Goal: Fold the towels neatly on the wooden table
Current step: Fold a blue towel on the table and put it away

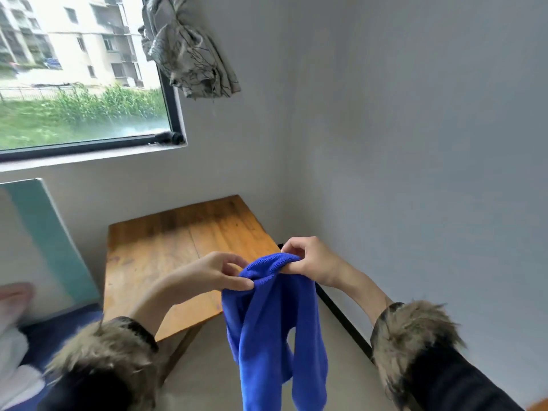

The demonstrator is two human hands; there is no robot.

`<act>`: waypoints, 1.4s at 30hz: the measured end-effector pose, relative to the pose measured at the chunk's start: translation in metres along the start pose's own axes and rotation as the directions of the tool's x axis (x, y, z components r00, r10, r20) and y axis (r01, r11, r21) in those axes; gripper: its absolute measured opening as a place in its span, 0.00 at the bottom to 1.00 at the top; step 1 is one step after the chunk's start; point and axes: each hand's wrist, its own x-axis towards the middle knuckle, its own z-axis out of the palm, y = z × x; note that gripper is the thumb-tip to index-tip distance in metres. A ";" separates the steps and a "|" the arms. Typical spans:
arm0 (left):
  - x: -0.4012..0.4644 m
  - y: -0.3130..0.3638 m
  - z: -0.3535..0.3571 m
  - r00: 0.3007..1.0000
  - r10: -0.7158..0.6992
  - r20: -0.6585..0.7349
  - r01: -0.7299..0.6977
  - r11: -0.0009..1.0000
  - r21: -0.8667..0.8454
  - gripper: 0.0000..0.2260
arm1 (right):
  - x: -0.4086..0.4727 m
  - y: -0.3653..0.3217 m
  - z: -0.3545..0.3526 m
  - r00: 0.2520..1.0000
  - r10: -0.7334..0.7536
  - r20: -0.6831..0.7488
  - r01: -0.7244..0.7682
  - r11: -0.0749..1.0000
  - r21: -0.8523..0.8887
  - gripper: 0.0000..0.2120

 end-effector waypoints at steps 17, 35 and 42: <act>0.065 -0.073 -0.159 0.782 -0.088 -0.617 0.234 0.959 0.160 0.06 | 0.230 0.010 0.023 0.897 0.022 0.441 0.065 0.981 -0.182 0.09; 0.123 -0.066 -0.240 0.668 0.156 -0.728 0.012 0.975 0.221 0.02 | 0.349 0.033 0.034 0.937 -0.238 0.256 0.286 0.944 -0.168 0.06; 0.113 -0.080 -0.269 0.598 0.132 -0.790 0.148 0.951 0.271 0.11 | 0.371 0.055 0.031 0.947 -0.051 0.318 0.114 0.977 -0.181 0.09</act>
